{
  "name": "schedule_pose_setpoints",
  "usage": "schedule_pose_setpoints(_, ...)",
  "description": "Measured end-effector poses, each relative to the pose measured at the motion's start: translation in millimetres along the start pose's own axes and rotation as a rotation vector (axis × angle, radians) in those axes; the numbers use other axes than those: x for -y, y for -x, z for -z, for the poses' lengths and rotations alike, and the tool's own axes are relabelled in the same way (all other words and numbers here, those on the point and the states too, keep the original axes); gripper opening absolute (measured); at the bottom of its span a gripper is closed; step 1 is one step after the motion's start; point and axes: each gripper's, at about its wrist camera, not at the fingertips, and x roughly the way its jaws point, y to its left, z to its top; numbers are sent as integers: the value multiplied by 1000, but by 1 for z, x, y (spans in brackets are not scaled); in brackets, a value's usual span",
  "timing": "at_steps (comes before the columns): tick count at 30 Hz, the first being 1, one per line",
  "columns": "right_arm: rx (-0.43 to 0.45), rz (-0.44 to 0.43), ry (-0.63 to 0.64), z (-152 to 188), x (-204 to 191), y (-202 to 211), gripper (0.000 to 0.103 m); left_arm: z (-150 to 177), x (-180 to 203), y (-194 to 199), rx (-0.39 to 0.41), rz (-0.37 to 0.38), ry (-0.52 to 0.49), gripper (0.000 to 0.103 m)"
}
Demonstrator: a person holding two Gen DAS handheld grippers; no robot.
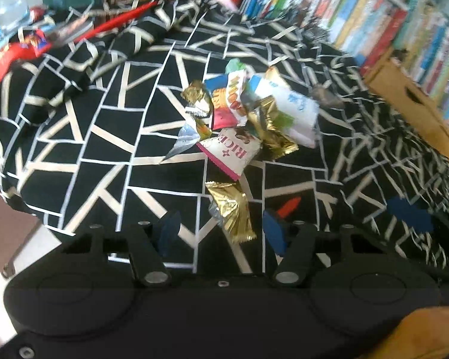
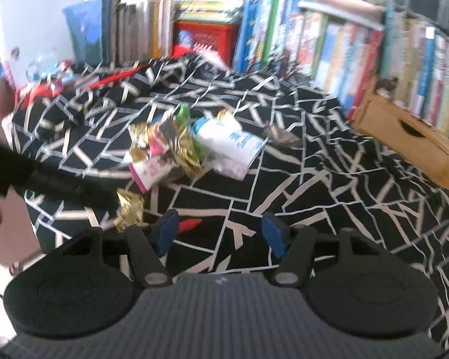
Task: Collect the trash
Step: 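Move both grippers back to the wrapper pile on the bed, then grasp the gold candy wrapper with the left gripper while the right grasps the red stick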
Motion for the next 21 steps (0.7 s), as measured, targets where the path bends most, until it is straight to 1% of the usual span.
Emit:
schedule_pose_setpoints(5,-39,-72,77,5,4,-25,75,-7,4,-35,-48,-48,58,55)
schedule_pose_setpoints(8,-45,-97,118,7,3,-34,75,-8,5,-51,-71,-65,88,54)
schedule_pose_setpoints(11,-62,-129,122,8,3,-41,75,-8,9,-61,-83,-79,98,54)
schedule_pose_setpoints(16,-83,-167,120,8,2,-51,75,-11,16,-67,-80,-91,87,53)
schedule_pose_setpoints(17,-86,-173,119,8,2,-53,75,-11,16,-67,-77,-88,88,52)
schedule_pose_setpoints(18,-88,-178,117,7,2,-55,75,-13,17,-67,-74,-81,89,45)
schedule_pose_setpoints(19,-89,-183,115,7,1,-56,75,-14,16,-67,-73,-73,92,41)
schedule_pose_setpoints(20,-90,-186,112,7,1,-58,75,-15,15,-66,-70,-64,98,38)
schedule_pose_setpoints(21,-92,-189,109,6,1,-59,75,-16,14,-66,-67,-52,102,32)
